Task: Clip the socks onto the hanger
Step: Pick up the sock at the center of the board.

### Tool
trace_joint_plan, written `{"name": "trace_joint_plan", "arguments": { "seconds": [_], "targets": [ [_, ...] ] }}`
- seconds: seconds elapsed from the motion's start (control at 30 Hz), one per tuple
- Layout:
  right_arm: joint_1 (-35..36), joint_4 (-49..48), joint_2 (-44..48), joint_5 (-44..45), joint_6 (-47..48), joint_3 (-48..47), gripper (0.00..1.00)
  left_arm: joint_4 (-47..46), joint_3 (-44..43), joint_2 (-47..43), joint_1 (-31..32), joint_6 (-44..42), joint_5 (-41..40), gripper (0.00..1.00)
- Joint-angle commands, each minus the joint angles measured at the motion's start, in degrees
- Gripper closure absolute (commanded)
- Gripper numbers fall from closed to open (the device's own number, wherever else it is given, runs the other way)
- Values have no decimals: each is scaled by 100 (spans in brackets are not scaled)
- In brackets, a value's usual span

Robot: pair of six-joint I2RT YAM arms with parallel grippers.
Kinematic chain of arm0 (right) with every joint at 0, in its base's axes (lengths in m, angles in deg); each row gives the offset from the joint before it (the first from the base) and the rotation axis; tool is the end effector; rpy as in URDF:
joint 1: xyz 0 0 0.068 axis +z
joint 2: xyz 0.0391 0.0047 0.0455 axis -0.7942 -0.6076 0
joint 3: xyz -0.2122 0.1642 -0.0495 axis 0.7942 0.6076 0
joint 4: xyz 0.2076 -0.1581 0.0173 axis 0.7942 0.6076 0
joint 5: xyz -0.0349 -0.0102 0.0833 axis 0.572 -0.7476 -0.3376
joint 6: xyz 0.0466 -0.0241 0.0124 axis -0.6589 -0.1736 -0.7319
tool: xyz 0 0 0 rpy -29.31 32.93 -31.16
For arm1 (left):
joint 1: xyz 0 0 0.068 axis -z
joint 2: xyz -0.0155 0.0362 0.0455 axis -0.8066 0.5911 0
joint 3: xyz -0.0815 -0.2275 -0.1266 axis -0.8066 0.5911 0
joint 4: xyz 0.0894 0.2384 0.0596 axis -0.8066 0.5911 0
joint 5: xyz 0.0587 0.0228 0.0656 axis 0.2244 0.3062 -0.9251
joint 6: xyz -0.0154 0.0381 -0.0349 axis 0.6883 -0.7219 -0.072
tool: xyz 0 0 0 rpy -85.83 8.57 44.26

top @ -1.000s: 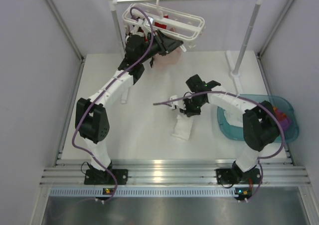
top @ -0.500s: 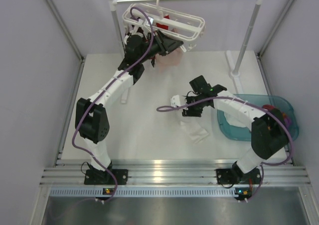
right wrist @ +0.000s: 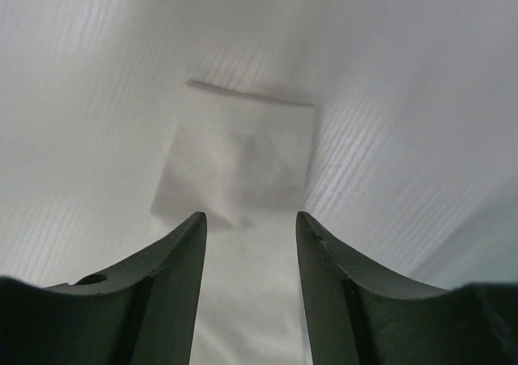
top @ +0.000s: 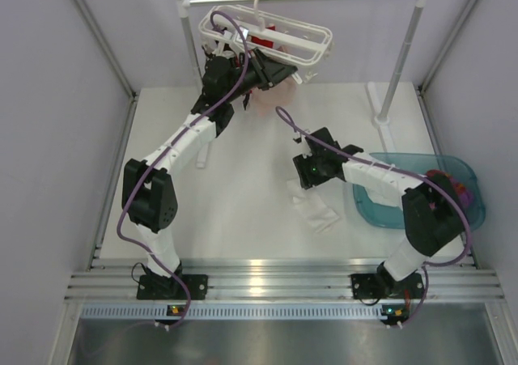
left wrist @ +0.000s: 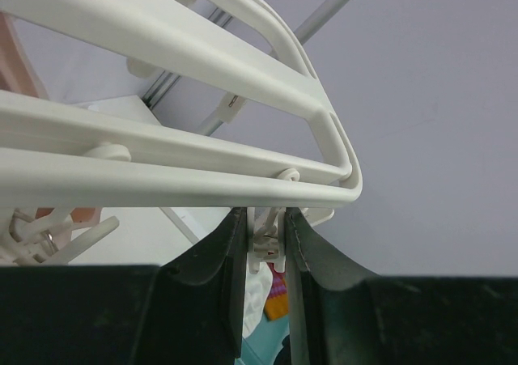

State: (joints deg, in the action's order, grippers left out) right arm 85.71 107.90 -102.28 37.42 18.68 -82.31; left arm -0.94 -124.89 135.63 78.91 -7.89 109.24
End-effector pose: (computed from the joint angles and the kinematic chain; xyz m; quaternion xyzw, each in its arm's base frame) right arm 0.2741 0.1801 0.2152 -0.2407 0.9296 0.1023 0.2598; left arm 0.4010 -0.2079 0.4016 0.0595 0.6347 -0.5950 0.4894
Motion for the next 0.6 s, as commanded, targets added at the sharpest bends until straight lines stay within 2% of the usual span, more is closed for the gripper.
{"name": "trace_joint_plan", "arguments": {
  "seconds": [0.0,0.4,0.5,0.57],
  "targets": [
    [177,-353,-291,268,-829,-214,52,-301,51,-98,-27,46,32,99],
    [379,-880,-1161,909,-575,-56,54,-354,157,-116,-98,64,50,99],
    [370,-889,-1258,866,-382,32,65,-354,174,-124,-115,72,50,99],
    [379,-907,-1241,787,-259,119,91,-354,174,-107,-115,81,50,99]
  ]
}}
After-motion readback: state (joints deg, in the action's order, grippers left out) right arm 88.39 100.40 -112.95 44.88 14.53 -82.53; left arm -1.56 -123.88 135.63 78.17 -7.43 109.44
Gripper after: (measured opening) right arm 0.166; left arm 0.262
